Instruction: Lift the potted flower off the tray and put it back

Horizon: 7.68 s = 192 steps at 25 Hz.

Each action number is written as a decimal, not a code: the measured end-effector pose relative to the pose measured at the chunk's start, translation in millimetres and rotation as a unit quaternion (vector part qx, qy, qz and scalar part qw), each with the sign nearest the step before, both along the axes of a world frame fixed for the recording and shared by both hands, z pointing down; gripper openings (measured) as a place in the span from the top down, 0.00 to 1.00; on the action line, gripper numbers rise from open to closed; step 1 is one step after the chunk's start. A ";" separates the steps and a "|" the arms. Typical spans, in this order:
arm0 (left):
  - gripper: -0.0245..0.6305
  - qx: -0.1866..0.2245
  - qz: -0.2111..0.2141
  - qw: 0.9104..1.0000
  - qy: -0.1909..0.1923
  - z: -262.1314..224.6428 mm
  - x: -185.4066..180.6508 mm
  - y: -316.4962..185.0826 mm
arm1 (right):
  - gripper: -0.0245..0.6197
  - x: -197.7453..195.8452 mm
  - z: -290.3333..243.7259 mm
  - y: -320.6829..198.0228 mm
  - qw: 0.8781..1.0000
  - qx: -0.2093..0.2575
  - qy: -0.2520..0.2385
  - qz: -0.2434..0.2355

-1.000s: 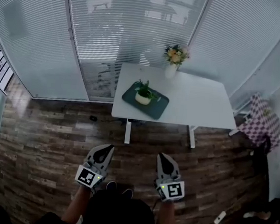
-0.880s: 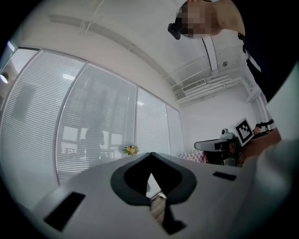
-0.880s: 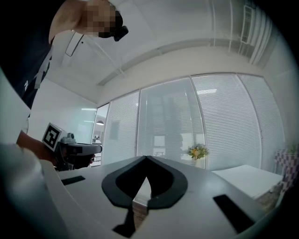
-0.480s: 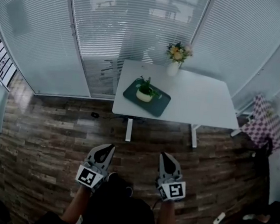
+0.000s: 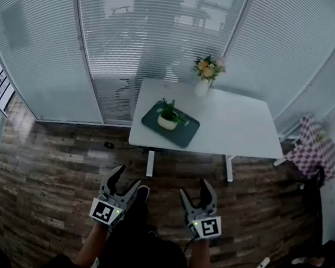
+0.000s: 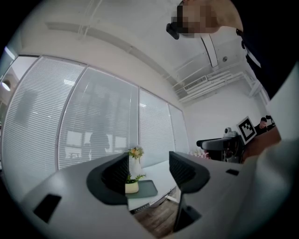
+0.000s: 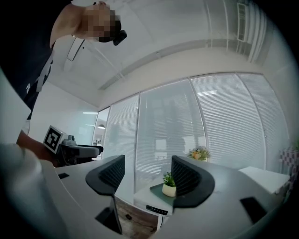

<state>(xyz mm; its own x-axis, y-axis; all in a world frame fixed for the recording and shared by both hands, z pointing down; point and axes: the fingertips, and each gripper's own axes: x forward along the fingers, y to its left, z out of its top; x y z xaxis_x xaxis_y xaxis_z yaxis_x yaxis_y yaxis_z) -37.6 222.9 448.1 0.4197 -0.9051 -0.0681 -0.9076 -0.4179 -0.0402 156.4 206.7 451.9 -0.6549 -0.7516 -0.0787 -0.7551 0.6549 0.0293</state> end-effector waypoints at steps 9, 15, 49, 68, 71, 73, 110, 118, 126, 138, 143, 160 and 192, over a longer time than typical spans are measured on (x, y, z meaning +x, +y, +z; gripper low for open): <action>0.53 0.001 -0.007 1.000 -0.001 10.1 -7.6 -57.0 | 0.36 17.4 21.4 -52.9 0.999 0.001 0.004 0.034; 0.53 -0.007 -0.001 1.000 -0.010 24.2 -8.3 -83.5 | 0.35 14.0 21.4 -81.0 0.999 0.005 -0.007 0.036; 0.52 -0.061 0.075 0.995 -0.034 77.0 -39.7 -316.9 | 0.35 -73.4 101.0 -279.4 0.990 -0.104 0.097 -0.016; 0.52 -0.107 0.153 0.980 -0.076 142.1 -53.5 -394.1 | 0.35 -103.1 155.1 -327.7 0.984 -0.155 0.092 0.009; 0.52 -0.108 0.163 0.977 -0.085 154.1 -57.5 -400.1 | 0.35 -107.6 169.0 -328.5 0.980 -0.176 0.096 0.010; 0.52 -0.118 0.170 0.975 -0.078 159.0 -55.2 -400.6 | 0.35 -111.3 177.4 -327.7 0.978 -0.190 0.090 0.008; 0.52 -0.224 0.271 0.917 -0.189 303.5 -16.9 -443.7 | 0.35 -120.1 297.0 -425.1 0.938 -0.262 0.211 -0.082; 0.52 -0.217 0.294 0.912 -0.186 301.6 -1.7 -452.1 | 0.33 -127.0 319.1 -436.9 0.935 -0.254 0.217 -0.114; 0.52 -0.220 0.311 0.906 -0.185 311.0 1.4 -451.8 | 0.33 -133.2 322.2 -439.3 0.929 -0.259 0.224 -0.139; 0.52 -0.216 0.322 0.904 -0.181 313.6 8.7 -455.3 | 0.33 -136.8 327.3 -443.7 0.931 -0.269 0.203 -0.140; 0.52 -0.216 0.323 0.904 -0.177 312.6 9.8 -454.7 | 0.33 -136.0 327.2 -443.2 0.931 -0.271 0.202 -0.138; 0.52 -0.200 0.319 0.908 -0.181 305.4 12.4 -441.7 | 0.33 -134.5 306.0 -430.0 0.934 -0.243 0.226 -0.133; 0.52 -0.114 0.318 0.922 -0.189 143.3 13.1 -371.3 | 0.33 -133.9 153.5 -358.4 0.976 -0.118 0.145 -0.114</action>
<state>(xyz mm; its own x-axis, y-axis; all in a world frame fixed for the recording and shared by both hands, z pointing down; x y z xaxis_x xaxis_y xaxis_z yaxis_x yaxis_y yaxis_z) -24.4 -148.4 591.4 0.8253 -0.4399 0.3541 -0.4146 -0.8978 -0.1489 22.5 -151.7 605.4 -0.7767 -0.5583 0.2917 -0.5710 0.8195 0.0480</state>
